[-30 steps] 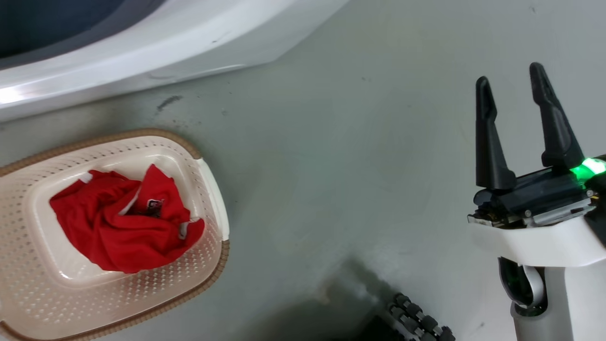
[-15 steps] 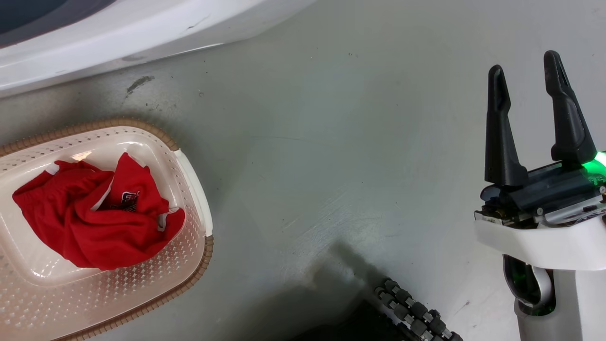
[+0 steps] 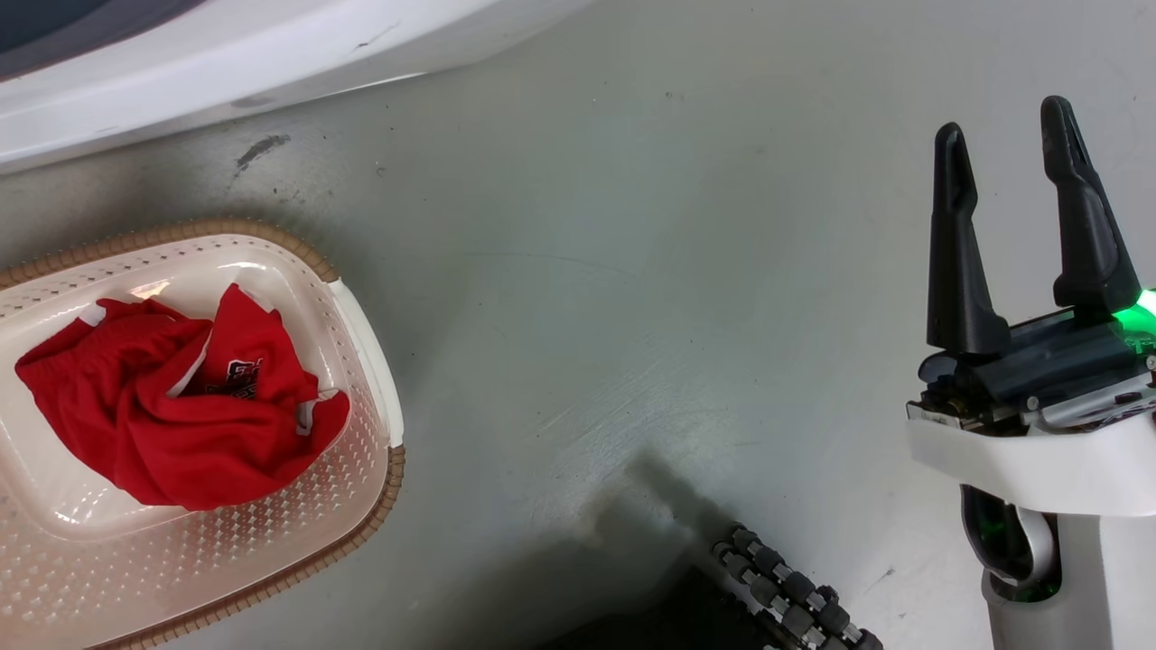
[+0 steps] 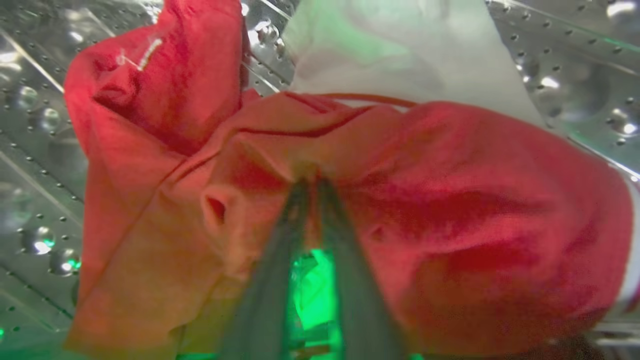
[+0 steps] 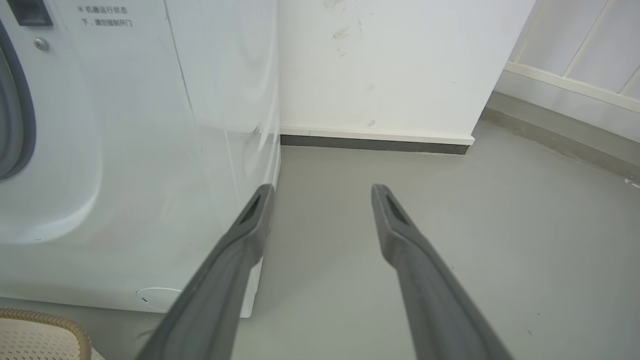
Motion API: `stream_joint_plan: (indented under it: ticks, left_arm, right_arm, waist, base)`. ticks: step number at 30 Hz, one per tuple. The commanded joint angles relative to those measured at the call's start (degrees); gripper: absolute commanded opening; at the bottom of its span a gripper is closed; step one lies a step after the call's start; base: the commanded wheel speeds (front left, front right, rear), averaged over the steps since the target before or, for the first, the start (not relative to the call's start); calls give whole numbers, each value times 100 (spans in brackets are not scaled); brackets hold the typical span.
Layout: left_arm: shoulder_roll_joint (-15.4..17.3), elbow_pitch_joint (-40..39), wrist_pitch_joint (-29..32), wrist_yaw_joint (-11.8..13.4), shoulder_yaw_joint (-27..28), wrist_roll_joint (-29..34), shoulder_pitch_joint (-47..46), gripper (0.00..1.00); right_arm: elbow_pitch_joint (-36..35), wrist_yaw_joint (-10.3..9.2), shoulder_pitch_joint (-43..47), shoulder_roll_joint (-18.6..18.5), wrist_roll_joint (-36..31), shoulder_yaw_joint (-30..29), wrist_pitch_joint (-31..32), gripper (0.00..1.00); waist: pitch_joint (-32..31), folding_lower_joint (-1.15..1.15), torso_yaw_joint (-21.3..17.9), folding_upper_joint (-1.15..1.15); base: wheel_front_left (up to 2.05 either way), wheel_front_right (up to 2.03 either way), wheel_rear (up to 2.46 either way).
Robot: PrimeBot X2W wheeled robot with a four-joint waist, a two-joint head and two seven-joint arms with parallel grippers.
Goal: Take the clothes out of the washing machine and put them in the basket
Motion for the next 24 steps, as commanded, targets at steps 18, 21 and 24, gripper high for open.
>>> stream_joint_plan:
  ticks: [18, 21, 24]
  left_arm:
    - [-181, -92, -1455, -199, -194, -165, 412, 0]
    - [-284, -53, -1778, -240, -202, -251, 657, 0]
    - [-407, -37, -2146, -276, -202, -352, 930, 0]
  right_arm:
    - [136, -4, -35, 6, -130, -56, -11, 100]
    - [178, -4, 21, 6, -219, -45, -11, 100]
    - [230, -4, 72, 5, -318, -65, -12, 100]
  waist:
    - [-535, 0, 355, 0]
    - [-750, 0, 472, 0]
    - [-974, 0, 586, 0]
  base:
    - [0, 0, 0]
    - [0, 0, 0]
    - [0, 0, 0]
